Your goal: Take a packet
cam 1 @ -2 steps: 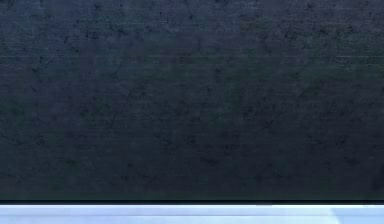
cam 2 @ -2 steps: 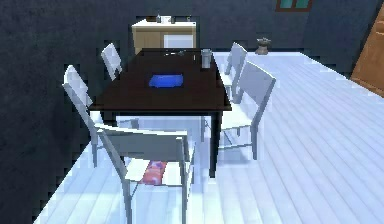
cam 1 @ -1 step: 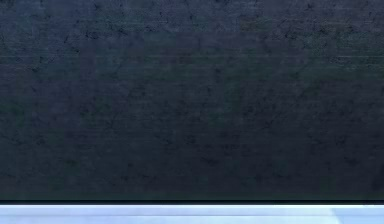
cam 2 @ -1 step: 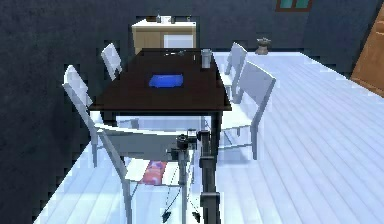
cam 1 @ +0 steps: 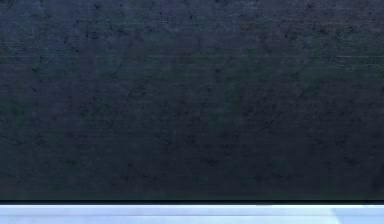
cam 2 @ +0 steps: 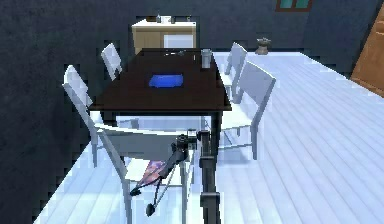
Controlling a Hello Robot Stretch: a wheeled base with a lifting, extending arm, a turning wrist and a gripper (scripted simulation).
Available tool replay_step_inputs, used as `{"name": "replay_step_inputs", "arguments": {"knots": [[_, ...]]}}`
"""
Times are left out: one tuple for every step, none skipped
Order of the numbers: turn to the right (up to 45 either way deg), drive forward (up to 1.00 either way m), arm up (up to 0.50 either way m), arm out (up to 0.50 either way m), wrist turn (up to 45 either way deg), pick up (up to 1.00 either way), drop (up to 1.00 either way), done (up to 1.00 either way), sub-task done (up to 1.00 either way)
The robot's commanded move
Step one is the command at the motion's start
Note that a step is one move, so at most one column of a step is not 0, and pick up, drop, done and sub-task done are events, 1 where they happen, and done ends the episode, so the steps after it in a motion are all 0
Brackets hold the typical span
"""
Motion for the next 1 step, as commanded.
{"name": "replay_step_inputs", "arguments": {"knots": [[0.0, 0.00, 0.00, 0.00, 45.0, 0.00, 0.00, 0.00, 0.00]]}}
